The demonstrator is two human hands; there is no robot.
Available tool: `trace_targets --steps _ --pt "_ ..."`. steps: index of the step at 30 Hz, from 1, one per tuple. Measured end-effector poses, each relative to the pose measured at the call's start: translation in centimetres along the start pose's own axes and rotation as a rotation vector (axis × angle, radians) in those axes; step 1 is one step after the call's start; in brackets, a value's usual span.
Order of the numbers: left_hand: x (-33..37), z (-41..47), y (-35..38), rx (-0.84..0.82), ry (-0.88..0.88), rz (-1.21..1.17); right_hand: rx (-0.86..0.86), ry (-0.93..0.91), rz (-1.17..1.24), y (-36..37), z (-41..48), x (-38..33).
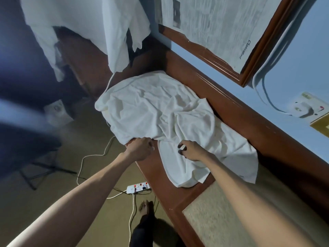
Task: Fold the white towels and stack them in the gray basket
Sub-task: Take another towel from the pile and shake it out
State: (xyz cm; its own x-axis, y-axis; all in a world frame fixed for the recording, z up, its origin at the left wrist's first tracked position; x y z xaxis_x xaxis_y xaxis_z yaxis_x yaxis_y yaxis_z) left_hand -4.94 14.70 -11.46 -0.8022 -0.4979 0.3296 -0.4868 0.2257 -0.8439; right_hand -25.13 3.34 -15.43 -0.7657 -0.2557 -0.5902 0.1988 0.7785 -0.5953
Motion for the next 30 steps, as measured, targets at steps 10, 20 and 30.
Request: trace_targets --steps 10,20,30 --pt "-7.7 12.8 1.8 -0.107 0.066 0.131 0.155 0.07 -0.02 3.5 10.0 -2.8" --pt "-13.3 18.9 6.0 -0.151 0.22 0.205 0.293 0.088 -0.412 7.9 17.7 -1.5" --pt "-12.9 21.8 5.0 -0.002 0.311 0.089 0.576 0.033 -0.394 7.1 18.5 -1.1"
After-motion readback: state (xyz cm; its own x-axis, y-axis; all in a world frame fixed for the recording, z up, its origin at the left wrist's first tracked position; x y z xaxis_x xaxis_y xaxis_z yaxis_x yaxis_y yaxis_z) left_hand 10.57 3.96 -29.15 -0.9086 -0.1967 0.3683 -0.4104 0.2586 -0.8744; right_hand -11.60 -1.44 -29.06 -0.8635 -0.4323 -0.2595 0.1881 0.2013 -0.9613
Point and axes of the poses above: each hand's wrist, its own z-axis towards the middle knuckle, its own y-axis out of the palm, x = y × z, the point moved 6 cm from there along z, towards the middle knuckle, and after that the axes turned 1 degree about z, right-handed, at the moved point
